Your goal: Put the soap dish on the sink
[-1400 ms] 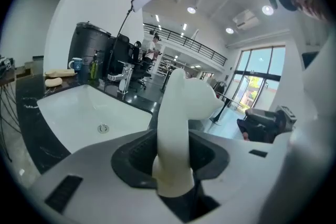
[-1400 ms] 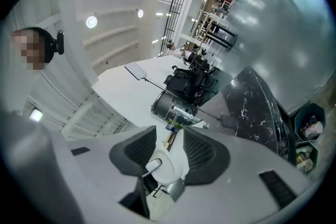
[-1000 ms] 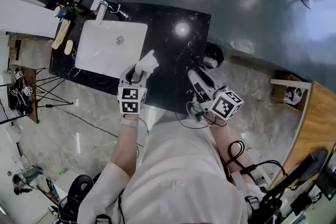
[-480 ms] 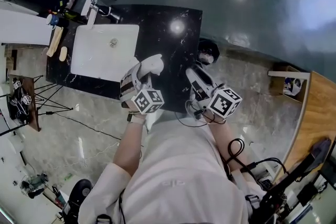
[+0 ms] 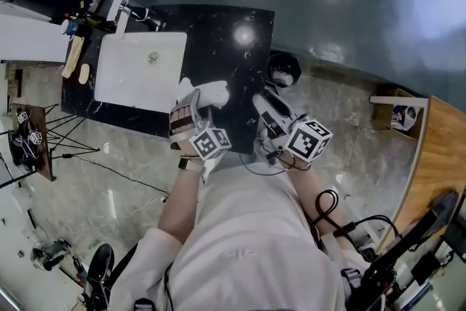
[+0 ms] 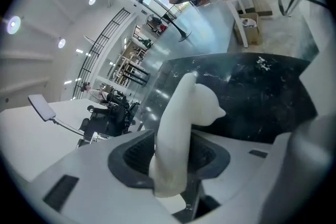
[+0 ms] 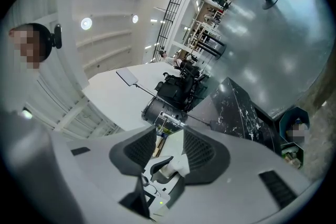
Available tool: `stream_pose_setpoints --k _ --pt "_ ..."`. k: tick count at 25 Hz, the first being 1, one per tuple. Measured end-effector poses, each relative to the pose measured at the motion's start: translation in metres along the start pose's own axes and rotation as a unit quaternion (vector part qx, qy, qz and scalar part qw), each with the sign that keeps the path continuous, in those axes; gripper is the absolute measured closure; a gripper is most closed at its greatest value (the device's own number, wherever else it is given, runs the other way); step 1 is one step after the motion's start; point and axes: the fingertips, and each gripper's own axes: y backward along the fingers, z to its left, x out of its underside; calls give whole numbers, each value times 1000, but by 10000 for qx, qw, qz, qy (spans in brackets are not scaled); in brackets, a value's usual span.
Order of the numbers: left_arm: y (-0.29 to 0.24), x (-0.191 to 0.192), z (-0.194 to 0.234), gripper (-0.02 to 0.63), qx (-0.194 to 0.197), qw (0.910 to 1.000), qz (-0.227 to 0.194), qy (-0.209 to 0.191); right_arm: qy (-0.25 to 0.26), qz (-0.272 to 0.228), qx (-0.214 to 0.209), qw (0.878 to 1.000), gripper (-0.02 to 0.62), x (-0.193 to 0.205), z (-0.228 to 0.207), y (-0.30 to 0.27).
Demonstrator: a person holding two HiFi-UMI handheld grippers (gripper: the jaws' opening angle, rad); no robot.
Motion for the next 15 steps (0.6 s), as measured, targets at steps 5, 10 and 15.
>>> stream_pose_setpoints --k 5,10,15 --pt "-2 2 -14 428 115 9998 4 162 -11 33 -38 10000 421 -2 -2 6" --pt "7 7 -21 397 239 9995 170 145 -39 130 -91 9999 421 0 -1 8" --pt "18 11 -34 371 409 9986 284 188 -62 268 -193 9994 421 8 1 9"
